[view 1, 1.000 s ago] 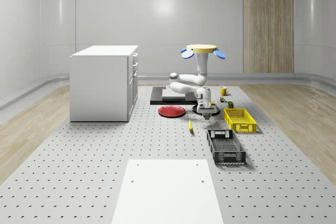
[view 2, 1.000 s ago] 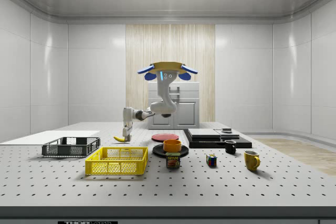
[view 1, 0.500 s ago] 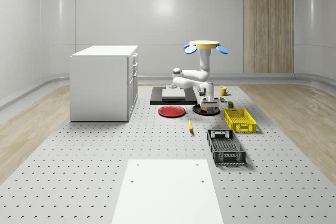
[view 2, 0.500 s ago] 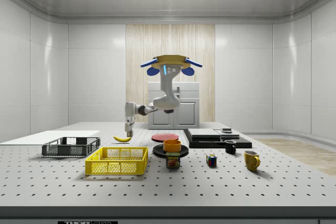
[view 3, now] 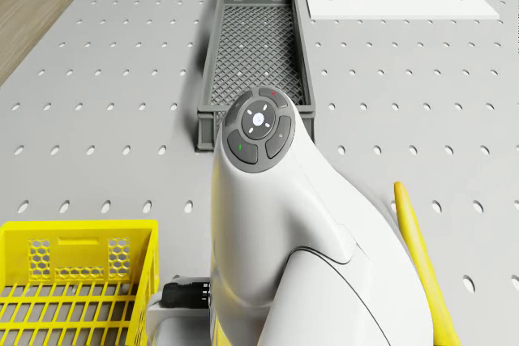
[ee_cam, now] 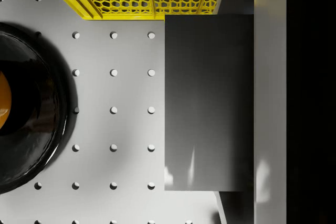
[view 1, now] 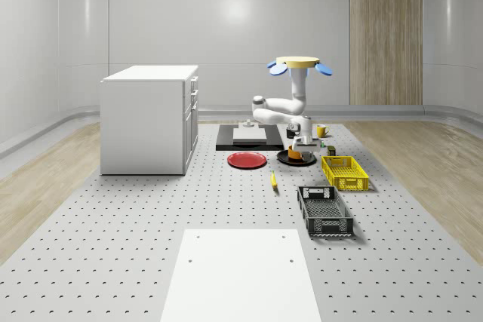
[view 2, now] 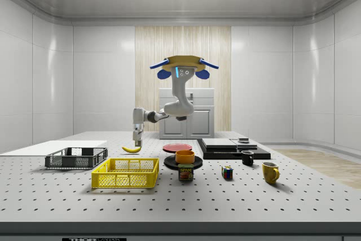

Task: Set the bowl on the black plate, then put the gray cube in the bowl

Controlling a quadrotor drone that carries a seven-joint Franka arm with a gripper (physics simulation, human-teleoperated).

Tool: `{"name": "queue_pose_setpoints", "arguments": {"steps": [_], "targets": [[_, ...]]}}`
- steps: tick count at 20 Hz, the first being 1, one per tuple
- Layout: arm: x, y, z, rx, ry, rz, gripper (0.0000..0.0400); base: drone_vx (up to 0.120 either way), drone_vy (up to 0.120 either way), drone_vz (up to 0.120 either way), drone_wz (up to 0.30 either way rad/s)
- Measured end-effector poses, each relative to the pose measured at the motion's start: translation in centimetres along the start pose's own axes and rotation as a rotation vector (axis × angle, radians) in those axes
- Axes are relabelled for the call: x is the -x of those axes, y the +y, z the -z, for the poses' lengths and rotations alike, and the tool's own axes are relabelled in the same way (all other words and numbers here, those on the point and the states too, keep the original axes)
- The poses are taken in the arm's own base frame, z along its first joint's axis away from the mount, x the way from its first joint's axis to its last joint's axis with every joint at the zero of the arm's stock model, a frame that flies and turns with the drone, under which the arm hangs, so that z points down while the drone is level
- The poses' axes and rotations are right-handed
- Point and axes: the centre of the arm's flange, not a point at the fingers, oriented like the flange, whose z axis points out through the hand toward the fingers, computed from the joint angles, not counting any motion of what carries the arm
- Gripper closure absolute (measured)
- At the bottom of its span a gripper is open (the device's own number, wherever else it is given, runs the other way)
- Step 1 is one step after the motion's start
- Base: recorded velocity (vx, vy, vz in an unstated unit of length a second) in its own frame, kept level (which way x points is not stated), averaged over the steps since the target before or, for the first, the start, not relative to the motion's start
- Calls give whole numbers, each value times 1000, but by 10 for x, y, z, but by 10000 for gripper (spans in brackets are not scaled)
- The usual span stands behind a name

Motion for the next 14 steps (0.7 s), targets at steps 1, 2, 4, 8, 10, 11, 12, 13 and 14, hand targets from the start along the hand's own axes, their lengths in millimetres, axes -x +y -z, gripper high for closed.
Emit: {"name": "queue_pose_setpoints", "arguments": {"steps": [1,2,4,8,10,11,12,13,14], "targets": [[0,0,0,0,0,0,150,-120,-40,0,0],[0,0,0,0,0,0,150,-120,0,0,0],[0,0,0,0,0,0,150,-120,0,40,0],[0,0,0,0,0,0,150,-120,0,60,0],[0,0,0,0,0,0,150,-120,0,0,0],[0,0,0,0,0,0,150,-120,0,0,0],[0,0,0,0,0,0,150,-120,0,0,0],[0,0,0,0,0,0,150,-120,0,0,0],[0,0,0,0,0,0,150,-120,0,0,0]]}}
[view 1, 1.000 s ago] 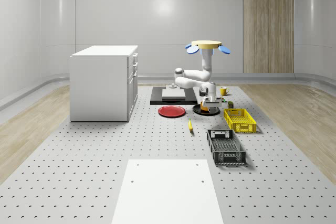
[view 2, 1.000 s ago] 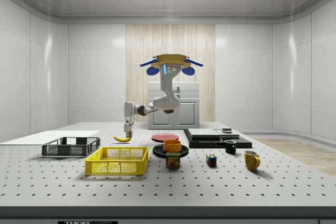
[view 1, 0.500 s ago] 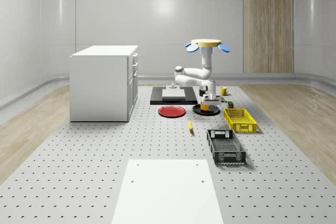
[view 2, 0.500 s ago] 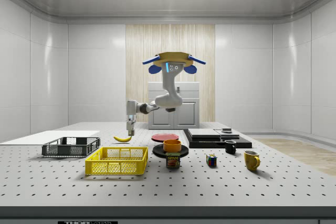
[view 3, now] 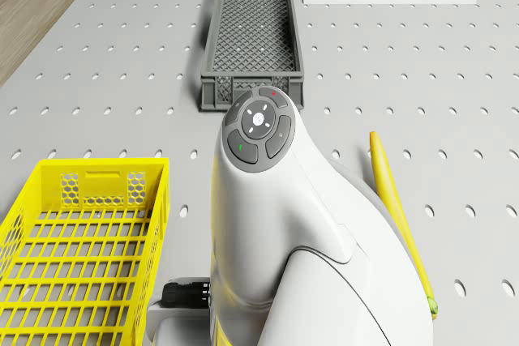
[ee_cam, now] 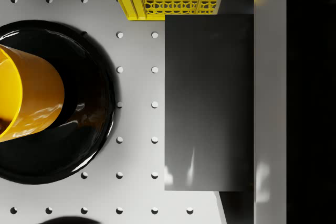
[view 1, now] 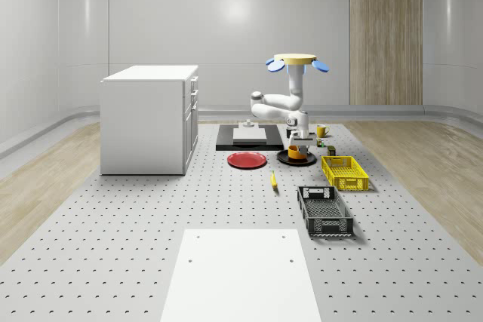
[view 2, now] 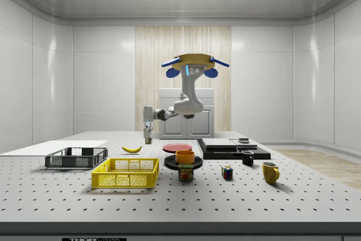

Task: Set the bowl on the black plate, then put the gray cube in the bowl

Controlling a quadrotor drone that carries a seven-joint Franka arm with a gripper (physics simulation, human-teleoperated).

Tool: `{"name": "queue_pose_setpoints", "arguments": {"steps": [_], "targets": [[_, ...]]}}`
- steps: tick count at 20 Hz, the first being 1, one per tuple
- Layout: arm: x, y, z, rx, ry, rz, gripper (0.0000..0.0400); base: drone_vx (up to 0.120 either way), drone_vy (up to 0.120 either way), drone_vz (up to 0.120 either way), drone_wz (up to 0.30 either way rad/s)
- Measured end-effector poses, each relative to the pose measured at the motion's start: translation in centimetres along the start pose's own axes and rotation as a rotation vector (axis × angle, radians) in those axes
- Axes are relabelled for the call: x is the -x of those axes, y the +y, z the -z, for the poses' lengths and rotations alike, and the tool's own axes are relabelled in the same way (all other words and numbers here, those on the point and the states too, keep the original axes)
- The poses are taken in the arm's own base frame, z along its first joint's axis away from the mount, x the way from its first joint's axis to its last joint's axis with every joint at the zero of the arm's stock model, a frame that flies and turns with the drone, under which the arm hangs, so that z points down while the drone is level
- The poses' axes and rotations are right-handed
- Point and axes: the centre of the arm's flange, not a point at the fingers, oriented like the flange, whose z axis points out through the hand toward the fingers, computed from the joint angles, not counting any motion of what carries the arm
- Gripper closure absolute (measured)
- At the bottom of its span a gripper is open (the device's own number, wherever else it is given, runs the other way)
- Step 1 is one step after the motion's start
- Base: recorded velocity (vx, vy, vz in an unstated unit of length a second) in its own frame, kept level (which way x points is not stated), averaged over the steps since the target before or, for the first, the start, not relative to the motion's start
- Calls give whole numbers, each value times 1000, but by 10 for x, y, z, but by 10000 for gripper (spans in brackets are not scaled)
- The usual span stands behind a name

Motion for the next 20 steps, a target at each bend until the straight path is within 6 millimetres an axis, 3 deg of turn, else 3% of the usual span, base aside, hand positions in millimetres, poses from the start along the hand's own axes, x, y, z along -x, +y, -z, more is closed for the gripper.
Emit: {"name": "queue_pose_setpoints", "arguments": {"steps": [10,14,20], "targets": [[0,0,0,0,0,0,150,-120,0,0,0],[0,0,0,0,0,0,150,-120,-100,0,0],[0,0,0,0,0,0,150,-120,0,0,0]]}}
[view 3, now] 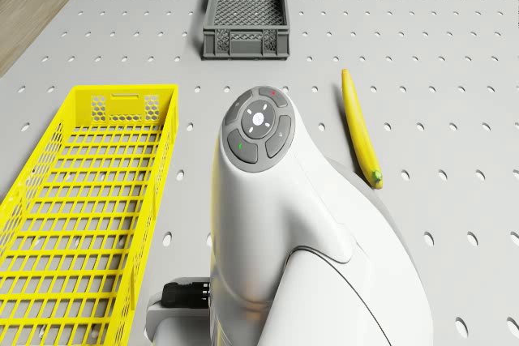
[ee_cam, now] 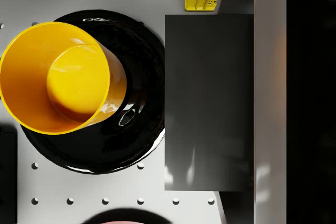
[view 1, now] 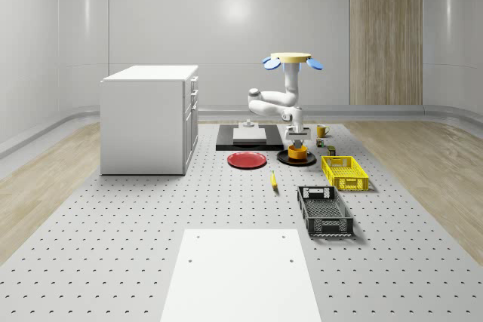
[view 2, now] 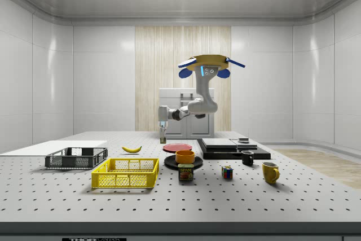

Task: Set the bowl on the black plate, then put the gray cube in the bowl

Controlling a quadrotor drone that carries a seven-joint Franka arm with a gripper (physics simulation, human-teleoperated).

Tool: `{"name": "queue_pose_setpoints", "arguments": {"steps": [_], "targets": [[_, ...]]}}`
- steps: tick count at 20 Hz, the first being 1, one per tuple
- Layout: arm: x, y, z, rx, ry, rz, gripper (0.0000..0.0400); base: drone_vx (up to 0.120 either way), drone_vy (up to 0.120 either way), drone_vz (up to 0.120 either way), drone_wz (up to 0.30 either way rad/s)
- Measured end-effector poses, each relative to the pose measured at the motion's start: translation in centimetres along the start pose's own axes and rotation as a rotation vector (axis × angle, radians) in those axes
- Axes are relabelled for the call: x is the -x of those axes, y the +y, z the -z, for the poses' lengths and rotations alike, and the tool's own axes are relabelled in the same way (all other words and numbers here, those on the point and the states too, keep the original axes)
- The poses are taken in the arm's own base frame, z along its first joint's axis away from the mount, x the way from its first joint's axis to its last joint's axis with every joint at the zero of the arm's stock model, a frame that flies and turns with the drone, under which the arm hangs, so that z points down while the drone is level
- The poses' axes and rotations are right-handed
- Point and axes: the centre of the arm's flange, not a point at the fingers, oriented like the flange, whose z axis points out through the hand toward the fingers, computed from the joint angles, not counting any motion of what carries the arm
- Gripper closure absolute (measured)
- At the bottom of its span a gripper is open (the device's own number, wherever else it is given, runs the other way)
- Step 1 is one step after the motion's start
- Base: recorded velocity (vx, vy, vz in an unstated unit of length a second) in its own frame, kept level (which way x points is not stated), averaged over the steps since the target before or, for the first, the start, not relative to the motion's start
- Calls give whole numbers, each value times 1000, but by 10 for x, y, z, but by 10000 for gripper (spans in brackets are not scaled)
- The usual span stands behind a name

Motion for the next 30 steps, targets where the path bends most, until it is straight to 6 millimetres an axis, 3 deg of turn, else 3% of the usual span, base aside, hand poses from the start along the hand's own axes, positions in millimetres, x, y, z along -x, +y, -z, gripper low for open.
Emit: {"name": "queue_pose_setpoints", "arguments": {"steps": [3,10,18,24,30], "targets": [[0,0,0,0,0,0,150,-120,0,-13,0],[0,0,0,0,0,0,150,-120,0,-120,0],[0,0,0,0,0,0,150,-120,40,0,0],[0,0,0,0,0,0,150,-120,0,-107,0],[0,0,0,0,0,0,150,-113,47,0,0]]}}
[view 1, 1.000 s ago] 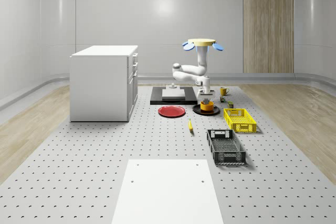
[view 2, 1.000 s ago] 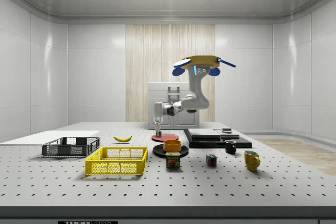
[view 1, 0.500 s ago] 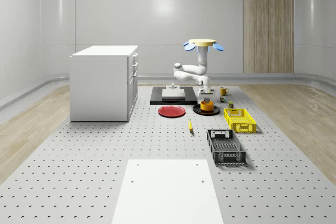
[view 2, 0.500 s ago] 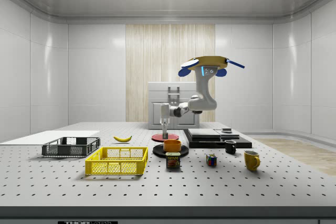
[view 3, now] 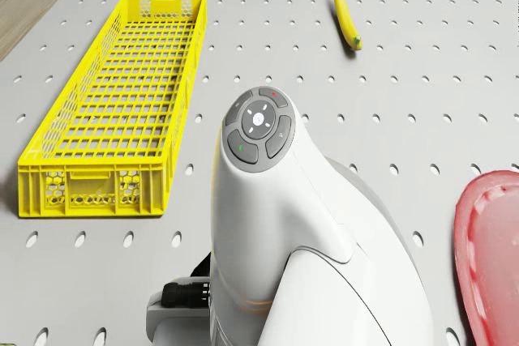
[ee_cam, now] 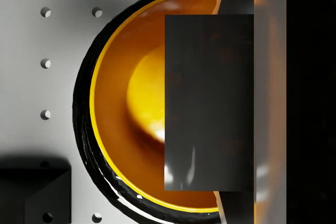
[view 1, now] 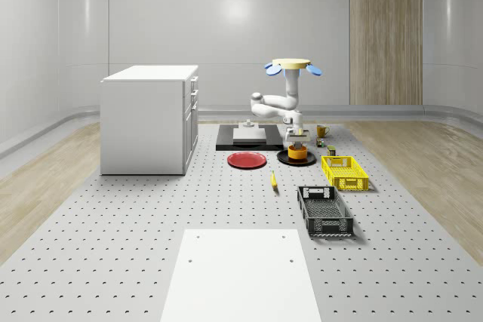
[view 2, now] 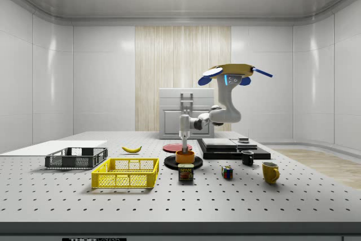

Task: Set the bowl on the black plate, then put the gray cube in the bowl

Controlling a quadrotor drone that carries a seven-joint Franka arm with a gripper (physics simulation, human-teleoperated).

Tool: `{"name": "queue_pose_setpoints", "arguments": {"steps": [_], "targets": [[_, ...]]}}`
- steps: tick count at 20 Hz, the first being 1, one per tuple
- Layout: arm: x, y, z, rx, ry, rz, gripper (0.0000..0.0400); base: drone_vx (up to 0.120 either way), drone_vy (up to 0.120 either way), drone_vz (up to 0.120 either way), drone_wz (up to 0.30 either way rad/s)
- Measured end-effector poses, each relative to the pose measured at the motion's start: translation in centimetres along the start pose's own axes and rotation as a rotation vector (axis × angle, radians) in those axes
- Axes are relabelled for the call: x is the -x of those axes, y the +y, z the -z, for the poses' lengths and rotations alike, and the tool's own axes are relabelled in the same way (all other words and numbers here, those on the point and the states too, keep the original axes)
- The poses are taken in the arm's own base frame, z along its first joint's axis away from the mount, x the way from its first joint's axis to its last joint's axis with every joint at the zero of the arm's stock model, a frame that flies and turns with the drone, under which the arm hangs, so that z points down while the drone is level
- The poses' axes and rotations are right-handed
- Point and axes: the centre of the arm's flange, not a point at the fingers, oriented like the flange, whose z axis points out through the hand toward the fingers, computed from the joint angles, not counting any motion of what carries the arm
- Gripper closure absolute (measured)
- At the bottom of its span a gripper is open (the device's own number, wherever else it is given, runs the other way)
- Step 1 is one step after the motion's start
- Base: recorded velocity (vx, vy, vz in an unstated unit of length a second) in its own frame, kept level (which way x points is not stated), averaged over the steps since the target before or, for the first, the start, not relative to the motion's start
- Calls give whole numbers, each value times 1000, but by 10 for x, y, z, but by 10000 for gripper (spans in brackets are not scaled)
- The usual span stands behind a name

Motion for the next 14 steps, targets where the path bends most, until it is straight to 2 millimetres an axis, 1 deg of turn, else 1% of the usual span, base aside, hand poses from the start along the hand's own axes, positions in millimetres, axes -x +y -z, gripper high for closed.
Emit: {"name": "queue_pose_setpoints", "arguments": {"steps": [5,14], "targets": [[0,0,-1,0,0,0,150,0,0,0,0],[0,0,-27,0,0,0,150,0,0,0,0]]}}
